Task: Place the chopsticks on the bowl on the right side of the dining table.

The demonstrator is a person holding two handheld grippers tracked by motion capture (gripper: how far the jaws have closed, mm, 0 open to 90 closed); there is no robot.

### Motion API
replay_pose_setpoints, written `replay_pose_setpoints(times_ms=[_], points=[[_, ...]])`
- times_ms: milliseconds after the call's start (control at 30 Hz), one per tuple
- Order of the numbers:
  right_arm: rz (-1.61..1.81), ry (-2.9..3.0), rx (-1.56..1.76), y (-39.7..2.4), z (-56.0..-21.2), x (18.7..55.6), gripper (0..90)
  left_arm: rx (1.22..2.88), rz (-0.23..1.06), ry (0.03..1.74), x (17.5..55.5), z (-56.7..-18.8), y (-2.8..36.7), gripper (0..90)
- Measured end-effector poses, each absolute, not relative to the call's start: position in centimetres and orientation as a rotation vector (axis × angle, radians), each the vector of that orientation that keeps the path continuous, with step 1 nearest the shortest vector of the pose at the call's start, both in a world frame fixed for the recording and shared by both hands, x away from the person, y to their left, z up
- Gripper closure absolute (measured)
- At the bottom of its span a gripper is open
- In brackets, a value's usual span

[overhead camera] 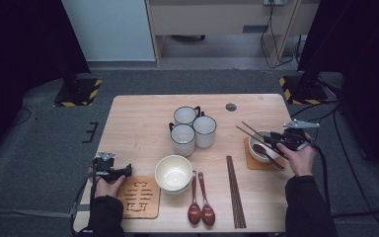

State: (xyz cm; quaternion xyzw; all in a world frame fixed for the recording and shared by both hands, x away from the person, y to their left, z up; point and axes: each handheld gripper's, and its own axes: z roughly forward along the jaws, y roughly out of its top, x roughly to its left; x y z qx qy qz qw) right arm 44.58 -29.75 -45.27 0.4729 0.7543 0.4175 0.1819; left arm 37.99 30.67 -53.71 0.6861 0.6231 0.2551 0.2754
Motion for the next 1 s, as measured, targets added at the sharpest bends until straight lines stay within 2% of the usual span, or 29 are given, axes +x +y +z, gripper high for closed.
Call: replay_pose_setpoints(times_ms=[400,1000], points=[[1.138,2.143,1.394,-29.7,-46.6,45.0,55.9,1.844,0.686,1.675,38.0,-53.7,30.7,0.0],[1.140,2.207,1.347,-29.4,-46.9,45.1,57.4,1.844,0.685,1.675,38.0,-53.7,30.7,0.0]])
